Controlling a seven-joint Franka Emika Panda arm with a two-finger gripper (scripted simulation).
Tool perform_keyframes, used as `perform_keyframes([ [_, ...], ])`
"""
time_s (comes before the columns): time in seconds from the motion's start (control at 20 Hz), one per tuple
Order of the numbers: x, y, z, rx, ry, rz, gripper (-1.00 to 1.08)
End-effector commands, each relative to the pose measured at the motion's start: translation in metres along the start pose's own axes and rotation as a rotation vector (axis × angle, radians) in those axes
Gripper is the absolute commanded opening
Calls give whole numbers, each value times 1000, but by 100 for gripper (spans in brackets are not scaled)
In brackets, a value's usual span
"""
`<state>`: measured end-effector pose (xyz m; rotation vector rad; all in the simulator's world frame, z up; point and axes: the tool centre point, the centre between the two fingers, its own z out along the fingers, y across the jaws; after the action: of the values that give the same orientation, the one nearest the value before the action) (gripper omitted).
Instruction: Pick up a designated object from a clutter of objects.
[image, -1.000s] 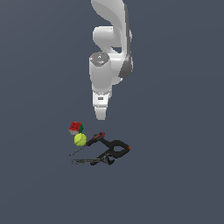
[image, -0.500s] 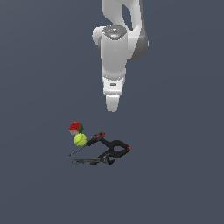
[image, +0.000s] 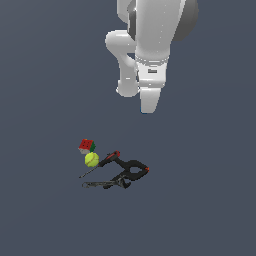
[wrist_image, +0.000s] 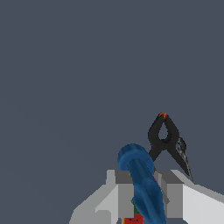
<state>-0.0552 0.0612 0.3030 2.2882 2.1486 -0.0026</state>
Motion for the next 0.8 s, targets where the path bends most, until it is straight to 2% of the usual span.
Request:
perform_keyframes([
  [0.0, 14, 4, -23, 1, 1, 0, -100],
  [0.35, 45, 17, -73, 1, 2, 0, -100],
  [0.75, 63, 26, -104, 1, 3, 0, -100],
])
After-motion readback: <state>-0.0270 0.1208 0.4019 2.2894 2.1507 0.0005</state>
